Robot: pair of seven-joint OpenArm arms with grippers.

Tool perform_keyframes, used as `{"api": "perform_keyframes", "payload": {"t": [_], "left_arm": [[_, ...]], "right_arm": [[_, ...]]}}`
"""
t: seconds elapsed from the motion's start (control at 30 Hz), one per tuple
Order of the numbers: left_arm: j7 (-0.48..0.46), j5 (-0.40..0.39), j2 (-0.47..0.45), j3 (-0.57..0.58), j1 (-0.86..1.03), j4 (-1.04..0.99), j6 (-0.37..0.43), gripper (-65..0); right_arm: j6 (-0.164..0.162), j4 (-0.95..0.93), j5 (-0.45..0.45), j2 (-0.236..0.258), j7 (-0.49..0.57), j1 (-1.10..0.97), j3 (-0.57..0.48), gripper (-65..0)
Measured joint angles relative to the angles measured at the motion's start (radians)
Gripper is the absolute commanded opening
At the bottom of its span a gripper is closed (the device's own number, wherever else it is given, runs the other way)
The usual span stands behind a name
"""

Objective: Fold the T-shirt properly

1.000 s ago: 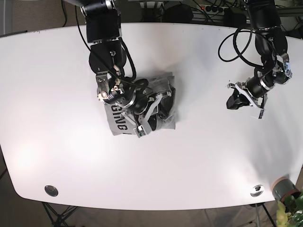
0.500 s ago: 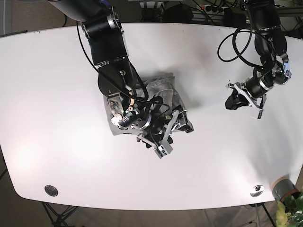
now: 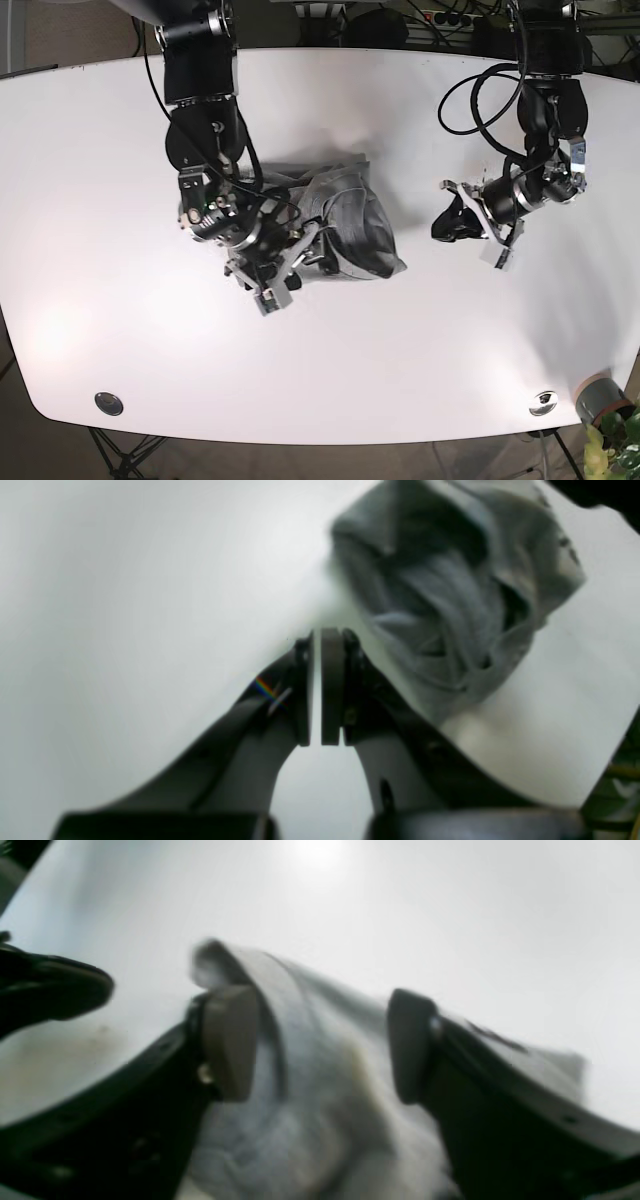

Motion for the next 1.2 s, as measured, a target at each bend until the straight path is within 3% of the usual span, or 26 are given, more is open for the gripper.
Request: {"api": "perform_keyframes", "payload": {"t": [0.1,0.2,0.27,0.4,0.5,0.67,0.73,0.9,1.0,1.2], "left_arm": [[0.016,0.016,-0.010,0.086,-0.045,-0.004,0.001,-47.8],[0.004,0.037,-0.004,0.177,-0.086,0.003,0.000,-46.1],[-0.007,0.068,0.031,0.205,-0.093,0.020,0.001,-45.7],[0.010,0.214,0.129,0.252,-0.091,0.038,0.000,-45.8],[0.014,0.322,0.190,0.301,-0.099,0.063,-0.001,-46.0],[-0.001,0.496,0.272,0.386,-0.105,0.082,0.000,-46.0],[0.000,0.531,0.297,0.411,-0.092,0.084,0.000,-46.0],[-0.035,0.577,0.323,0.430,-0.062,0.081,-0.008,-46.0],[-0.080,0.577,0.313,0.430,-0.052,0.082,-0.006,-46.0],[-0.075,0.584,0.304,0.433,-0.032,0.034,-0.004,-46.0]], "right_arm": [[0.005,0.010,0.004,0.030,0.000,-0.009,0.021,-48.5],[0.004,0.032,0.006,0.046,0.012,-0.037,0.041,-54.7],[0.010,0.053,0.005,0.047,0.009,-0.068,0.065,-54.7],[0.015,0.032,0.000,0.049,-0.008,-0.085,0.159,-54.9],[-0.002,0.019,-0.011,0.061,-0.003,-0.061,0.211,-54.9],[0.007,-0.048,0.000,0.093,0.014,0.007,0.214,-55.0],[0.004,-0.069,-0.003,0.093,0.008,0.016,0.216,-55.0],[0.004,-0.138,-0.004,0.093,0.018,0.055,0.214,-55.0],[0.004,-0.204,-0.003,0.096,0.063,0.080,0.214,-55.2],[0.016,-0.349,0.002,0.093,0.171,0.083,0.208,-55.0]]}}
